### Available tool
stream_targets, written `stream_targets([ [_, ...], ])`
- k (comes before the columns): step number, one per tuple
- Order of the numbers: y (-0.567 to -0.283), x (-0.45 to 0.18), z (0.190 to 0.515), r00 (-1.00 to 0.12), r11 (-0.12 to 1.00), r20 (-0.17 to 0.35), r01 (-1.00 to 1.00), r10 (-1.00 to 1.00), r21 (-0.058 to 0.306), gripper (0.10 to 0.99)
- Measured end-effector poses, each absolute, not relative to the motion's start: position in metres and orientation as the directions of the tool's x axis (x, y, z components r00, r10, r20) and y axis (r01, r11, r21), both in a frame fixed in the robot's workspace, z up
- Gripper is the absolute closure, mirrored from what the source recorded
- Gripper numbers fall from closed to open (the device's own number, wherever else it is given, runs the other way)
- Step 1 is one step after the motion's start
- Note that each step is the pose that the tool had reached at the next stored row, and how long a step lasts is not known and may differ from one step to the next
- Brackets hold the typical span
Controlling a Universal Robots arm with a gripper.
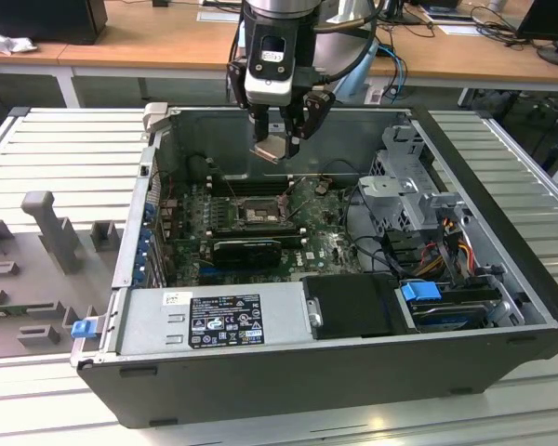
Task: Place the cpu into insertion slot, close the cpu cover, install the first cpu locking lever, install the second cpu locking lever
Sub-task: 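Place the cpu into insertion slot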
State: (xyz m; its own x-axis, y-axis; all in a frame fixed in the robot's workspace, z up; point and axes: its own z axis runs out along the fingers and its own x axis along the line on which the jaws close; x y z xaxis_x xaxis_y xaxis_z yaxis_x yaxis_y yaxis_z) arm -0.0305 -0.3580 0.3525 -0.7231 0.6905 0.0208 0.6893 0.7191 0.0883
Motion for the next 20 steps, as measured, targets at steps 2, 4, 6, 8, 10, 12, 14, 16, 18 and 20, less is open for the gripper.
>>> stream_targets([
  [2, -0.358, -0.0305, 0.3524, -0.719, 0.715, 0.021, 0.693, 0.694, 0.088, 0.557],
  [4, -0.358, -0.0305, 0.3524, -0.715, 0.711, 0.021, 0.697, 0.699, 0.088, 0.557],
  [6, -0.358, -0.0305, 0.3524, -0.711, 0.707, 0.021, 0.702, 0.703, 0.088, 0.557],
  [8, -0.358, -0.0305, 0.3523, -0.708, 0.704, 0.021, 0.705, 0.706, 0.088, 0.557],
  [10, -0.358, -0.0305, 0.3523, -0.703, 0.699, 0.021, 0.709, 0.711, 0.088, 0.557],
  [12, -0.358, -0.0305, 0.3522, -0.698, 0.694, 0.021, 0.714, 0.715, 0.088, 0.557],
  [14, -0.358, -0.0305, 0.3522, -0.696, 0.692, 0.021, 0.717, 0.718, 0.088, 0.557],
  [16, -0.358, -0.0305, 0.3521, -0.692, 0.689, 0.021, 0.72, 0.721, 0.088, 0.557],
  [18, -0.358, -0.0305, 0.3521, -0.689, 0.685, 0.021, 0.723, 0.724, 0.088, 0.557],
  [20, -0.358, -0.0305, 0.3521, -0.686, 0.682, 0.021, 0.726, 0.727, 0.088, 0.557],
])
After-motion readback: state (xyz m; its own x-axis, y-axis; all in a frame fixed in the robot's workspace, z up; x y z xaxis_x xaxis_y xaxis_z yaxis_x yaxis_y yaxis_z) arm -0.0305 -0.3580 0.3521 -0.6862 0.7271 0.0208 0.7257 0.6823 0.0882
